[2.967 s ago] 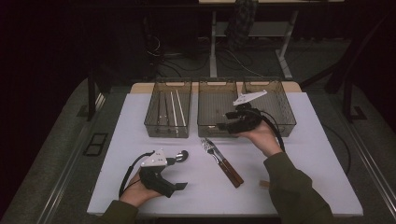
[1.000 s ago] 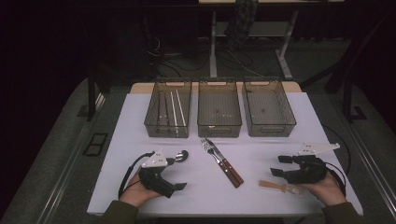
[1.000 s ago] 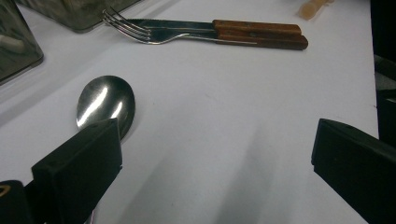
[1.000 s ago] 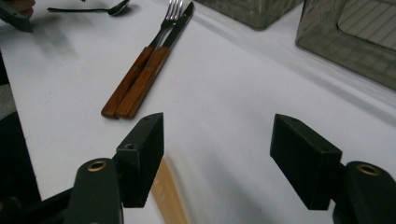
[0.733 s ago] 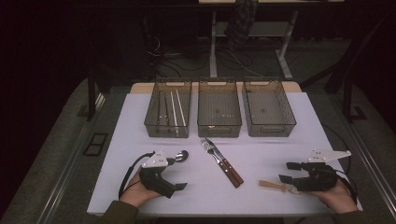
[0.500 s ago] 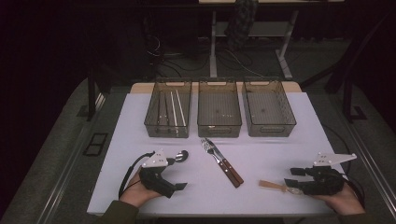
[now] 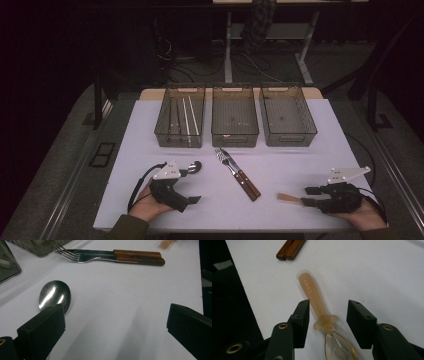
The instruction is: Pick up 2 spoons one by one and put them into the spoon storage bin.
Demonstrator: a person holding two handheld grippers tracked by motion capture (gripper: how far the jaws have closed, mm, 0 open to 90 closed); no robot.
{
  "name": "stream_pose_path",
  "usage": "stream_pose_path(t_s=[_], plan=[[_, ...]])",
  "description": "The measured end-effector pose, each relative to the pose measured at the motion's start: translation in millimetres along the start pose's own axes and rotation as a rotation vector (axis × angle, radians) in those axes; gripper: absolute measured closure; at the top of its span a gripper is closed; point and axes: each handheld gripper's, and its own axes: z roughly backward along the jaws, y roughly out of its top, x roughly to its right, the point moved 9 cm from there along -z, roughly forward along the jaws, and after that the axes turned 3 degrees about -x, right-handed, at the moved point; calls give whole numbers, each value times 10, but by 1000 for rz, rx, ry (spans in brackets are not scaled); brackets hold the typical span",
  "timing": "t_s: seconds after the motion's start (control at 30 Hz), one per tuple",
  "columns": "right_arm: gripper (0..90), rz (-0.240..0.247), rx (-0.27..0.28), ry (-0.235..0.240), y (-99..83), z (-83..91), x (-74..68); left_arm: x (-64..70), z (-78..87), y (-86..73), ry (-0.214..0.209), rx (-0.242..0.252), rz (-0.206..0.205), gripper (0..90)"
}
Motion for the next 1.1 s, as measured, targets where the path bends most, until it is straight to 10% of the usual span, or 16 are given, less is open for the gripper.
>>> stream_pose_path(t_s=[0.5, 1.1], plan=[[654, 149, -83, -56, -48, -136, -41, 5, -12, -6, -3, -5, -3, 2], [736, 185, -66, -60, -2, -103, -83, 8, -6, -1, -2, -1, -4, 3]])
